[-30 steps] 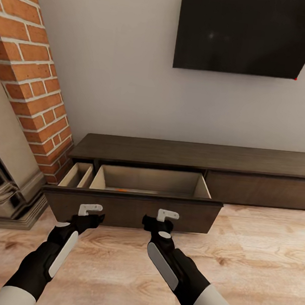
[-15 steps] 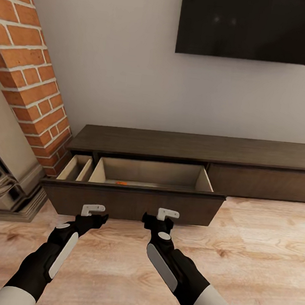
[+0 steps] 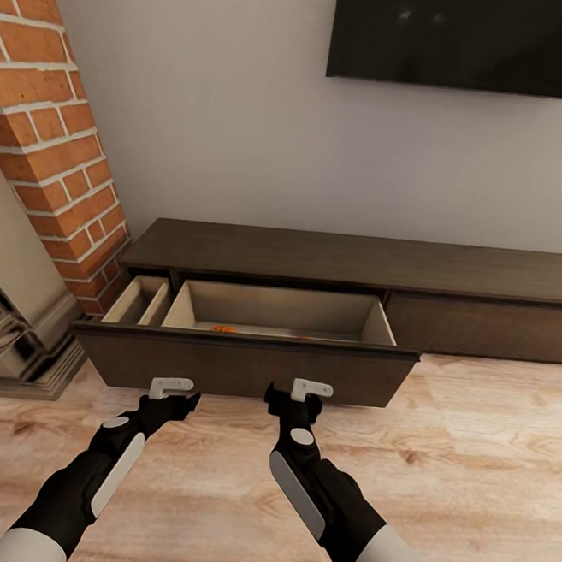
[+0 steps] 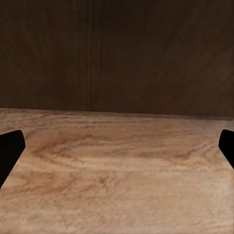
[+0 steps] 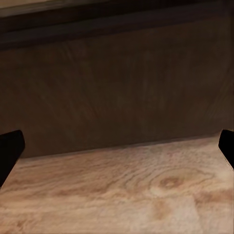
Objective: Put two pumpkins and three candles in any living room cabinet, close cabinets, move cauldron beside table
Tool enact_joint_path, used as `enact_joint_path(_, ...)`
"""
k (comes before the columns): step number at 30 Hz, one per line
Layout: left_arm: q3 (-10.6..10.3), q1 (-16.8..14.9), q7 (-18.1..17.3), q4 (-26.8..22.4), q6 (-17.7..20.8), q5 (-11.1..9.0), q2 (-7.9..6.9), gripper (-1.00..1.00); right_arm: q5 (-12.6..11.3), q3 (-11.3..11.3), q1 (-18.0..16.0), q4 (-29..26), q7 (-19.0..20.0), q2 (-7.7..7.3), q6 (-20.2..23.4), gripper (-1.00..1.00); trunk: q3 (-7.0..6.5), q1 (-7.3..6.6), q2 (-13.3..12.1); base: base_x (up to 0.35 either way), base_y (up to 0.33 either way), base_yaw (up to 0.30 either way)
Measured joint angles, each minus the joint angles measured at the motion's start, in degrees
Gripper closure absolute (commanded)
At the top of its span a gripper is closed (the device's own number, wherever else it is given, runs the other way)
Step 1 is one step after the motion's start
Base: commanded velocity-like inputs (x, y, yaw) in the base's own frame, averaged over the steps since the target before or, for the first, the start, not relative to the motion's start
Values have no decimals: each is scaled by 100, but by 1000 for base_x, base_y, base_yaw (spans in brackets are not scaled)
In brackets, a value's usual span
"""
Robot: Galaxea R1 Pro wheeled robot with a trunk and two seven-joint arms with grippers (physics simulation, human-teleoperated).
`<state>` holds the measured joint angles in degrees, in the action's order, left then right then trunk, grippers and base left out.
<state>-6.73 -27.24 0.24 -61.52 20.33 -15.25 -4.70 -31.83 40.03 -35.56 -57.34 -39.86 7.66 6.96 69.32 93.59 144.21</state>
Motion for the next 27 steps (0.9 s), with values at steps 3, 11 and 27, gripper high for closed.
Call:
enact_joint_path(3,12,0,0,-2,-7,1,0,-100,88,0,1,2,-3,3,-26,-100,0,0,0,0,0,0)
enact_joint_path(11,54,-1,19,-10,-13,7,0,-100,181,4,2,81,0,15,-48,-100,0,-1,0,37,0,0)
enact_joint_path(27,85,-1,102,143,-629,-10,15,-100,160,364,0,350,1,16,-249,-100,0,0,0,37,0,0)
